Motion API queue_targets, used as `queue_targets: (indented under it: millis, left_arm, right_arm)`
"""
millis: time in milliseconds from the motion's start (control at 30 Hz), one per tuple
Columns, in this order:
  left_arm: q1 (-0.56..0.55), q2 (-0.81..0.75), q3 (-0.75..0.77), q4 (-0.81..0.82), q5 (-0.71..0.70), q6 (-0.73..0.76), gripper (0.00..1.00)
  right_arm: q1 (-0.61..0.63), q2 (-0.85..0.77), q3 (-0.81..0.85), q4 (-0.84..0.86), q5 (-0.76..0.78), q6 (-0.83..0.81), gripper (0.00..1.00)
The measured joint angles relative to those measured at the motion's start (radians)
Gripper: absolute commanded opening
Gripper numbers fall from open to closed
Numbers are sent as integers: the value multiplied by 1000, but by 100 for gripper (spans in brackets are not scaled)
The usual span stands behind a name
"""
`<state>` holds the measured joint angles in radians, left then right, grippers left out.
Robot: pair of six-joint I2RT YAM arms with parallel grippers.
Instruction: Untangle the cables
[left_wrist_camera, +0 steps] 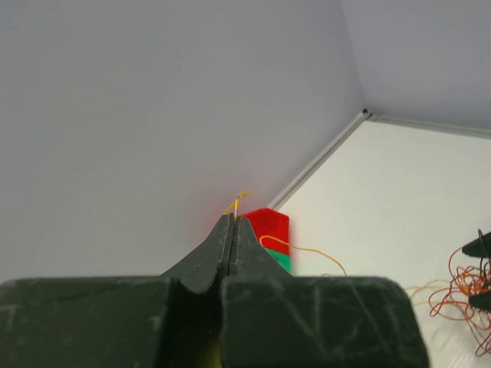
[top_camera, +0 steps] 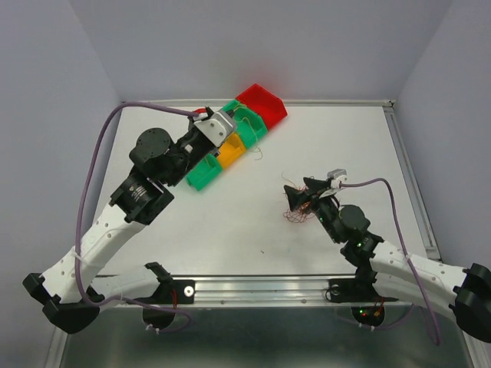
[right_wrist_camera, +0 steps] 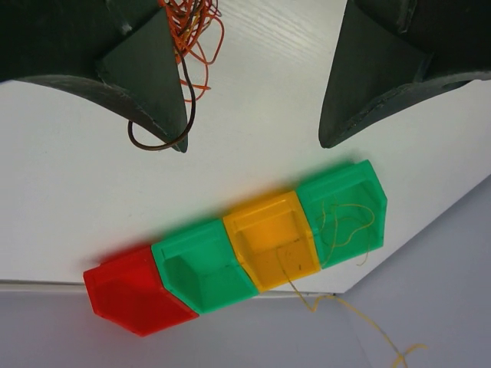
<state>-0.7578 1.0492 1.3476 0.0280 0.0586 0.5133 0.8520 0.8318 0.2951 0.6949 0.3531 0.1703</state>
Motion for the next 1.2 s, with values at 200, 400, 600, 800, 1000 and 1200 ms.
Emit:
queue_targets:
  millis: [200,400,600,800,1000,1200]
  left_arm:
    - [116,-72,-157,42,22,2,0]
    - [323,-75,-243,49,129,0,0]
    - [389,-67,-308,50,204,4,0]
    - [460,-13,-309,74,267,6,0]
    - [512,17,-319,82,312,8,0]
    - [547,13,-330,89,339,14,0]
  right_arm:
    - [0,26,24,-128,14,42,82]
    - [0,212,278,-470,116,203,87]
    - [0,339,454,-763,168,305,89]
    - [0,430,600,-1006,202,357,92]
    - [0,423,629,-1111,244,383,93]
    - [0,378,629,-1147,270,396,94]
